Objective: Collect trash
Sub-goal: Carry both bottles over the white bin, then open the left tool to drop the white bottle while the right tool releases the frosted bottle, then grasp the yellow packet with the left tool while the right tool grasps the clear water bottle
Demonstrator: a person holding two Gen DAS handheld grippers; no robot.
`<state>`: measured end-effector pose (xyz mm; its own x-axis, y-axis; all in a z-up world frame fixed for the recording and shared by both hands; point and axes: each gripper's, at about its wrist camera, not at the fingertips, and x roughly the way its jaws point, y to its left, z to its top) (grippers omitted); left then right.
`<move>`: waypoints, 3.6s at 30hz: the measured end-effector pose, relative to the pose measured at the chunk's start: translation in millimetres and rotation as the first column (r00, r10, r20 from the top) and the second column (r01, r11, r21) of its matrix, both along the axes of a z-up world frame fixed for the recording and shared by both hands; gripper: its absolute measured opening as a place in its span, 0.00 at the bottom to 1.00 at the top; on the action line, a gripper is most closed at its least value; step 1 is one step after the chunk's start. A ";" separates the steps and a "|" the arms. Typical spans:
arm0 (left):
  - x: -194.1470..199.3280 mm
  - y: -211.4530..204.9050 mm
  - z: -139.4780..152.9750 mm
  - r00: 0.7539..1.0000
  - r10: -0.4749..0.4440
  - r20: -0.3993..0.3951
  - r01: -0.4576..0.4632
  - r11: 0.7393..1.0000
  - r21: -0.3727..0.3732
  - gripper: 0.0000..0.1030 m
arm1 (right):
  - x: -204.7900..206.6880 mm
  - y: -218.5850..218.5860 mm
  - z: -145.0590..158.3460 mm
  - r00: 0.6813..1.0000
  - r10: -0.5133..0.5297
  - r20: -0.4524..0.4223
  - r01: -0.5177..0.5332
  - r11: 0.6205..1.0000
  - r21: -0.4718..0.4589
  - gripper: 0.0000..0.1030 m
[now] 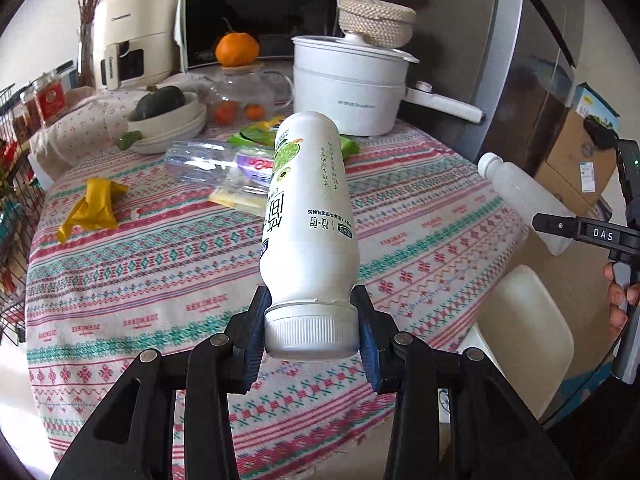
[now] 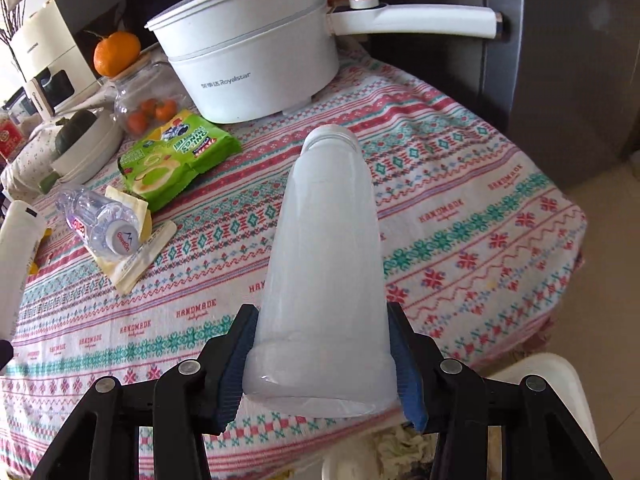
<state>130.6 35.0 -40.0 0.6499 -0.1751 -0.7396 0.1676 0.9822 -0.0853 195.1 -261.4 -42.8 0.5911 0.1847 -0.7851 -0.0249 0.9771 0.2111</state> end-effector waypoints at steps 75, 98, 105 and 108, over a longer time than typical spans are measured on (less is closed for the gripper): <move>-52.6 -104.5 -31.6 0.963 -0.241 -0.121 0.247 0.968 0.040 0.77 | -142.9 -93.0 -62.1 0.963 -0.149 -0.225 0.145 0.989 -0.033 0.71; 29.9 92.3 4.8 0.978 0.207 -0.017 -0.204 0.974 0.102 0.77 | -87.1 0.7 -18.0 0.990 0.028 -0.137 -0.044 0.992 -0.117 0.82; 71.7 176.1 -4.3 0.952 0.305 0.015 -0.305 0.948 0.092 0.77 | -50.1 49.1 -7.9 0.989 0.112 -0.101 -0.124 0.984 -0.125 0.82; 91.4 202.0 -14.0 0.946 0.323 0.014 -0.323 0.943 0.080 0.77 | -34.6 70.2 -3.1 0.984 0.158 -0.086 -0.166 0.981 -0.102 0.82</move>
<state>222.0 236.9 -54.0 0.6623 0.1040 -0.7420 -0.1594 0.9872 -0.0039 160.5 -191.2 -45.9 0.4970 0.1845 -0.8479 -0.1722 0.9787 0.1120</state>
